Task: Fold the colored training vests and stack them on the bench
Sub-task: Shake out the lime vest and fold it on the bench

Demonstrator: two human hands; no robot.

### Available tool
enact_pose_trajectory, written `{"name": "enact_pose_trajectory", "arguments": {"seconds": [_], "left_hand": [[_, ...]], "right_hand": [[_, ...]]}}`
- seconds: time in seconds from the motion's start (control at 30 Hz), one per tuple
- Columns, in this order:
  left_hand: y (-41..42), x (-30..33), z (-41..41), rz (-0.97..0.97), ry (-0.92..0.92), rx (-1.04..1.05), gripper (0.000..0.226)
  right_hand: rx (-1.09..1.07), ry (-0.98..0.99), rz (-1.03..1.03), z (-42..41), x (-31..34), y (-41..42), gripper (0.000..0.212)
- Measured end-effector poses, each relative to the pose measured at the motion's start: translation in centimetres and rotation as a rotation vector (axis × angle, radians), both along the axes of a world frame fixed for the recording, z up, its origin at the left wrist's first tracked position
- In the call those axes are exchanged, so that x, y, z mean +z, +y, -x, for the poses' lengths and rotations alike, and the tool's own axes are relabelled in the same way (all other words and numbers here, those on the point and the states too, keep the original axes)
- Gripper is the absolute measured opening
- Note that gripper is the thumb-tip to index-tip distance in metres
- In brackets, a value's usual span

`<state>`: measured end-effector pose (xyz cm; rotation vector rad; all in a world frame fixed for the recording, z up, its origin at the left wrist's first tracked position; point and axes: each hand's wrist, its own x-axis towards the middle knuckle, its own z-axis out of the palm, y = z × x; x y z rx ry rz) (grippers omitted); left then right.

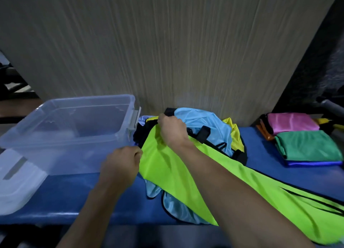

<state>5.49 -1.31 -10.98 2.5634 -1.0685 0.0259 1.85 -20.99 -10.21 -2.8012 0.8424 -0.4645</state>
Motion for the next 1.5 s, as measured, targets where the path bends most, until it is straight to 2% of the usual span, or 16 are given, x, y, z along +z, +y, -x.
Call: {"name": "enact_pose_trajectory", "arguments": {"seconds": [0.1,0.23,0.33,0.4,0.47,0.53,0.63,0.73,0.8,0.83,0.97,1.1,1.2,1.3,1.37,1.5], "left_hand": [[-0.7,0.0,0.9,-0.108,-0.090,0.058,0.021],[-2.4,1.1,3.1,-0.184,-0.131,0.028,0.032],[-4.0,1.0,4.4,-0.077,0.012,-0.238,0.032],[-5.2,0.5,6.3,-0.099,0.055,-0.429,0.032],[-6.6,-0.3,8.3,-0.155,0.025,-0.511,0.036],[-7.8,-1.1,9.9,-0.222,0.001,-0.488,0.041],[-8.9,-1.6,11.0,-0.273,-0.005,-0.387,0.044],[-9.7,-1.8,12.0,-0.221,-0.068,-0.395,0.034],[-10.5,-2.2,12.8,-0.149,-0.089,-0.489,0.020],[-10.8,-2.5,13.1,-0.135,-0.079,-0.543,0.022],[-11.7,-3.9,14.2,-0.168,-0.071,-0.644,0.061],[-12.1,-4.3,14.4,-0.153,-0.058,-0.627,0.059],[-12.2,-4.5,14.4,-0.129,-0.026,-0.615,0.057],[-12.3,-4.7,14.3,-0.104,0.005,-0.609,0.055],[-12.4,-4.7,14.1,-0.091,0.012,-0.609,0.054],[-12.5,-5.1,13.9,-0.053,0.014,-0.616,0.053]], "right_hand": [[0.132,0.018,-0.152,-1.0,-1.1,-0.5,0.041],[0.308,0.016,-0.251,0.8,-0.8,-0.8,0.062],[0.414,-0.046,-0.351,3.9,0.5,-0.9,0.051],[0.450,-0.093,-0.467,7.0,1.2,-1.5,0.039],[0.461,-0.175,-0.624,10.9,2.0,-2.2,0.029],[0.401,-0.266,-0.751,15.5,2.4,-3.3,0.023],[0.201,-0.273,-0.602,23.5,1.2,-6.3,0.016],[-0.026,-0.094,-0.311,31.4,-1.5,-9.1,0.012],[-0.146,-0.004,-0.290,35.8,-3.0,-9.8,0.024],[-0.174,0.031,-0.317,37.4,-3.5,-9.7,0.032],[-0.084,0.137,-0.392,40.1,-4.6,-8.6,0.058],[-0.063,0.230,-0.300,40.0,-5.6,-7.4,0.083],[-0.086,0.326,-0.048,38.9,-6.5,-5.8,0.068],[-0.068,0.307,0.058,38.1,-7.2,-5.1,0.046],[-0.025,0.273,0.012,38.2,-7.0,-5.5,0.036],[-0.114,-0.033,-0.220,39.7,-4.4,-7.8,0.021]]}}
